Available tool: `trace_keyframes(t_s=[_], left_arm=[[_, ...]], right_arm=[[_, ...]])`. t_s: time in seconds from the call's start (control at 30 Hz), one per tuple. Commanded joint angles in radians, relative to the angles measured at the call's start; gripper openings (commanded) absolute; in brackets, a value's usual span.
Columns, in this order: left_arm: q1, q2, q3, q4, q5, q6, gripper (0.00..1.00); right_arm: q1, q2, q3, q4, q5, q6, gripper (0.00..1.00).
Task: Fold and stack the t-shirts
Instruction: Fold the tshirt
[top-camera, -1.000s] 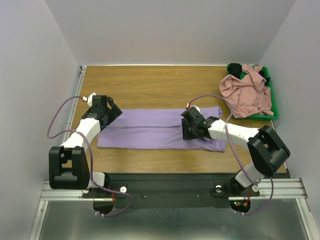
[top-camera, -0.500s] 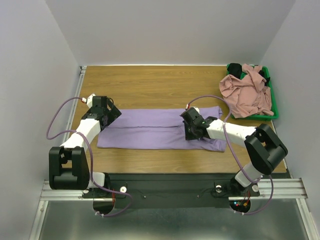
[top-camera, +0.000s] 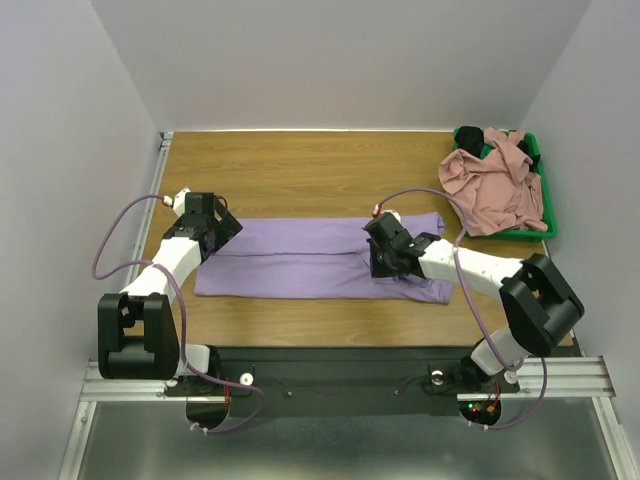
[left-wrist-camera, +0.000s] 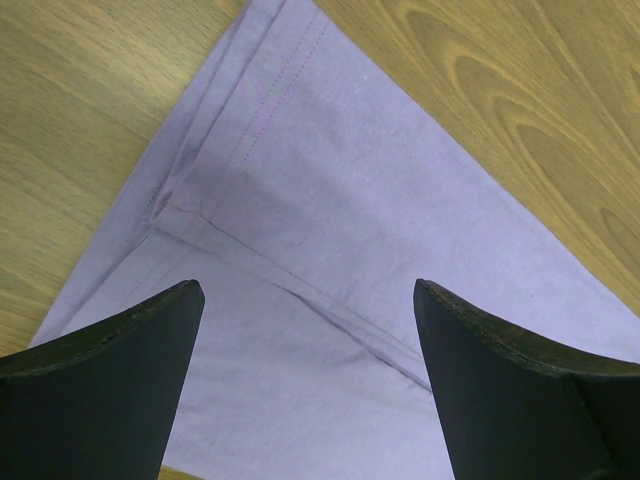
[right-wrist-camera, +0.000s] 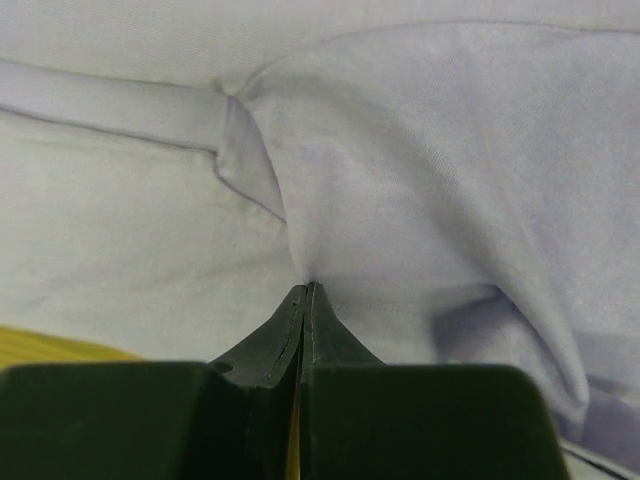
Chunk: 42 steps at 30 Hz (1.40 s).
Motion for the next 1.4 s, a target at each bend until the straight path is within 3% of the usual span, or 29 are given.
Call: trace_keyframes(t_s=[0.0, 0.63, 0.73, 0.77, 0.8, 0.83, 0.87, 0.9, 1.2, 1.37], left_arm=[[-0.002, -0.039, -0.006, -0.006, -0.018, -0.001, 0.99], [0.000, -0.038, -0.004, 0.000, -0.006, 0.002, 0.98], [-0.002, -0.040, -0.004, 0.000, 0.005, 0.004, 0.98], [-0.002, -0.040, -0.003, 0.001, 0.008, 0.004, 0.98], [-0.002, -0.041, 0.000, 0.001, 0.010, 0.004, 0.99], [-0.002, -0.041, 0.002, -0.003, 0.011, 0.005, 0.98], [-0.002, -0.040, 0.005, -0.003, 0.013, 0.005, 0.98], [-0.002, -0.043, 0.011, -0.003, 0.019, 0.007, 0.98], [-0.034, -0.012, 0.081, 0.009, 0.097, 0.007, 0.98], [-0.058, 0.089, 0.097, 0.070, 0.137, 0.030, 0.99]], right_arm=[[0.010, -0.109, 0.031, 0.016, -0.021, -0.007, 0.00], [0.012, -0.033, 0.046, 0.133, -0.176, 0.124, 0.01], [0.012, -0.034, 0.054, 0.133, -0.181, 0.119, 0.22], [0.012, -0.039, 0.052, 0.131, -0.182, 0.115, 0.40], [0.012, -0.046, 0.051, 0.133, -0.188, 0.112, 0.46], [0.012, -0.068, 0.046, 0.133, -0.191, 0.104, 0.82], [0.012, -0.078, 0.046, 0.131, -0.193, 0.098, 0.82], [0.012, -0.114, 0.041, 0.131, -0.217, 0.095, 1.00], [-0.011, -0.348, -0.093, 0.088, -0.032, 0.162, 1.00], [-0.199, -0.411, -0.209, 0.071, -0.117, 0.205, 1.00]])
